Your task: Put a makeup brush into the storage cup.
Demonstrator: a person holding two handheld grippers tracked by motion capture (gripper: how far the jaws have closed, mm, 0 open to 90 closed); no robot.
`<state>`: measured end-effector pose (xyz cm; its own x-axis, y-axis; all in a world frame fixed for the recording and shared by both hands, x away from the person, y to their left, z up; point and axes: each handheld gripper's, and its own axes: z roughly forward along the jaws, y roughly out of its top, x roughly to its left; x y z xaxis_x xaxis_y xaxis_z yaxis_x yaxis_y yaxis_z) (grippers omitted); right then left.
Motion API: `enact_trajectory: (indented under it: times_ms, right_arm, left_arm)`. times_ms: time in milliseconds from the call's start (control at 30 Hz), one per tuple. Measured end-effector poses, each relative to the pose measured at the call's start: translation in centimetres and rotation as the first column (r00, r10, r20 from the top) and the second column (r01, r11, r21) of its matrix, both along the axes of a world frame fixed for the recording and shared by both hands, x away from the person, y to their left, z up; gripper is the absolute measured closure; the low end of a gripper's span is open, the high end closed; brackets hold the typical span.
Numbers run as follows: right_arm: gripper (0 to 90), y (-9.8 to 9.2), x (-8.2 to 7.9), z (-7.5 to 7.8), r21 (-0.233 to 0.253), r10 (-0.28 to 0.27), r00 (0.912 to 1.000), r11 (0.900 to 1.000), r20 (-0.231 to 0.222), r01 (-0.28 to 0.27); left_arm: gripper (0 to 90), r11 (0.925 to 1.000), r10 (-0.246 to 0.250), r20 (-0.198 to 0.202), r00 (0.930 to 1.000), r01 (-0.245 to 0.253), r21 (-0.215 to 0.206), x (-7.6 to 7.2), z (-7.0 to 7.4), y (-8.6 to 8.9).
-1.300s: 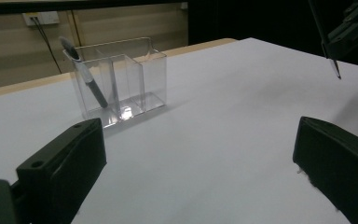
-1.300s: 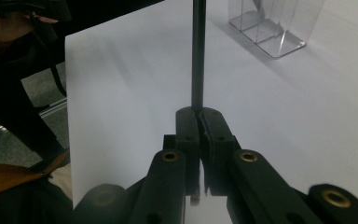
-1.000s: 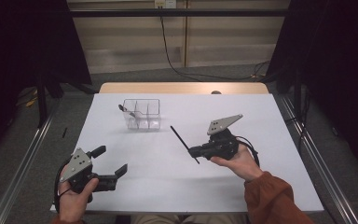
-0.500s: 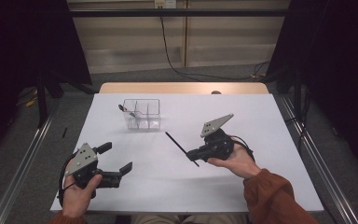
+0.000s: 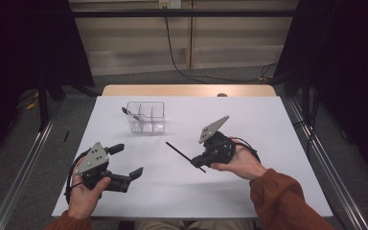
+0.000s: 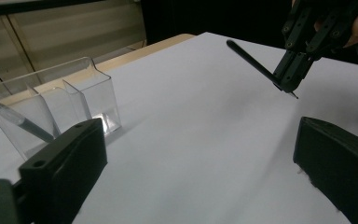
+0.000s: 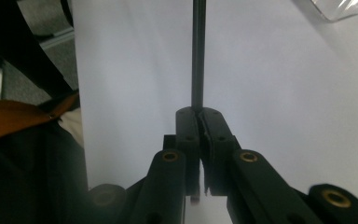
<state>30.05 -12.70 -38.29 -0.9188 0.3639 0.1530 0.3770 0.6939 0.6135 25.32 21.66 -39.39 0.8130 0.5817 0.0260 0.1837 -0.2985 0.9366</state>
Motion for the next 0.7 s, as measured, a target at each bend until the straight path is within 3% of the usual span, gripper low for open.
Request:
enact_trajectory:
  times_ms: [233, 433, 533, 700]
  right_arm:
    - [86.2, 0.7, -0.1, 0.0, -0.074, 0.042, 0.9988, 0.996, -0.023, -0.044]
    - [86.2, 1.0, 0.3, 0.0, -0.15, 0.049, 0.9973, 0.987, -0.054, -0.056]
    - [86.2, 1.3, 0.5, -0.1, -0.185, 0.06, 0.9956, 0.98, -0.072, -0.073]
    - [86.2, 2.1, 0.7, -0.7, -0.268, 0.088, 0.9922, 0.957, -0.088, -0.109]
  left_arm:
    - [3.2, 0.9992, -0.037, -0.018, 0.9992, 0.037, 0.018, 0.2, 0.3, -0.6]
    - [3.5, 0.9971, -0.068, -0.033, 0.9972, 0.069, 0.033, 0.5, 0.6, -1.1]
    - [3.6, 0.9953, -0.08, -0.038, 0.996, 0.082, 0.052, 0.6, 0.7, -1.3]
    - [4.1, 0.99, -0.101, -0.062, 0.993, 0.106, 0.093, 0.8, 0.7, -1.8]
